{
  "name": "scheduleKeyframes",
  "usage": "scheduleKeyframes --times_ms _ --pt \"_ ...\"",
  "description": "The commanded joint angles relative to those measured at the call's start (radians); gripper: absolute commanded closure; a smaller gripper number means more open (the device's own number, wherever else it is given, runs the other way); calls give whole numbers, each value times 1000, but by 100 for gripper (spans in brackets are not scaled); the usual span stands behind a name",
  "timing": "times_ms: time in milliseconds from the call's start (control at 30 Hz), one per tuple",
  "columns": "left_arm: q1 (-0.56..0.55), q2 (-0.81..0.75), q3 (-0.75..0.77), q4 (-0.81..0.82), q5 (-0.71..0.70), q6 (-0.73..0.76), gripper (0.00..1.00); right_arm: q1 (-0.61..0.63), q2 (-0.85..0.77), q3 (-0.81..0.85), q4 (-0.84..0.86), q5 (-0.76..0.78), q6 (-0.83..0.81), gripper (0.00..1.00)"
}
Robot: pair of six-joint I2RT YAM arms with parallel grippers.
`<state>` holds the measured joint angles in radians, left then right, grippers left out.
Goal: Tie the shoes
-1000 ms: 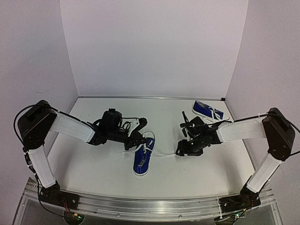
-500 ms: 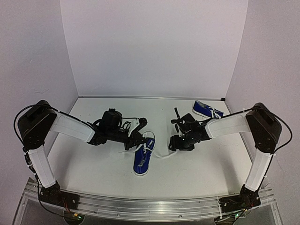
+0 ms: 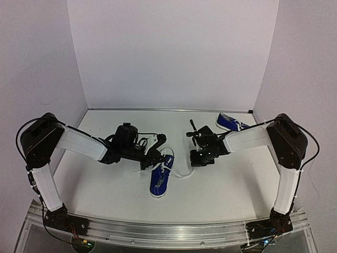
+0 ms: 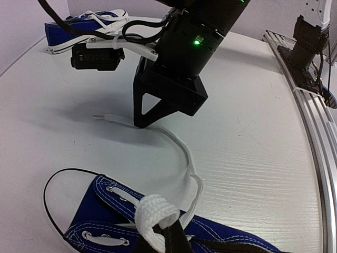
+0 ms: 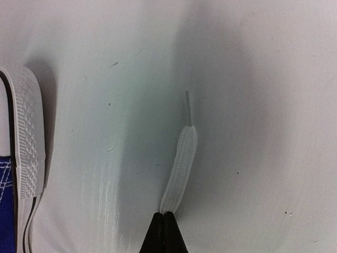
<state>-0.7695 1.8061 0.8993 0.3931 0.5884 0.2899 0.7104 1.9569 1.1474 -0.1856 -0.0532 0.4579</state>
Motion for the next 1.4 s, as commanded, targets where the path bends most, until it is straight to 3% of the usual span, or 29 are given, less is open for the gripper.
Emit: scheduleKeyframes --times_ms 0,333,800,933,1000,1133,1367 --pt "-12 6 19 21 -8 33 100 5 8 52 -69 7 -37 100" --pt "-29 -37 -46 67 -30 79 100 17 -38 351 -58 -126 -122 100" --pt "-36 -100 -73 35 -46 136 100 131 263 824 -70 -357 -102 97" --pt "-36 -97 -68 16 -44 146 100 126 234 783 -86 -344 -104 53" --pt "-35 -91 -64 16 -40 144 100 112 193 737 -85 -345 -102 42" --pt "-36 -84 -63 23 -41 139 100 85 100 634 -77 -385 -92 35" --pt "-36 -84 -65 28 -53 138 100 67 -93 360 1 -437 -44 39"
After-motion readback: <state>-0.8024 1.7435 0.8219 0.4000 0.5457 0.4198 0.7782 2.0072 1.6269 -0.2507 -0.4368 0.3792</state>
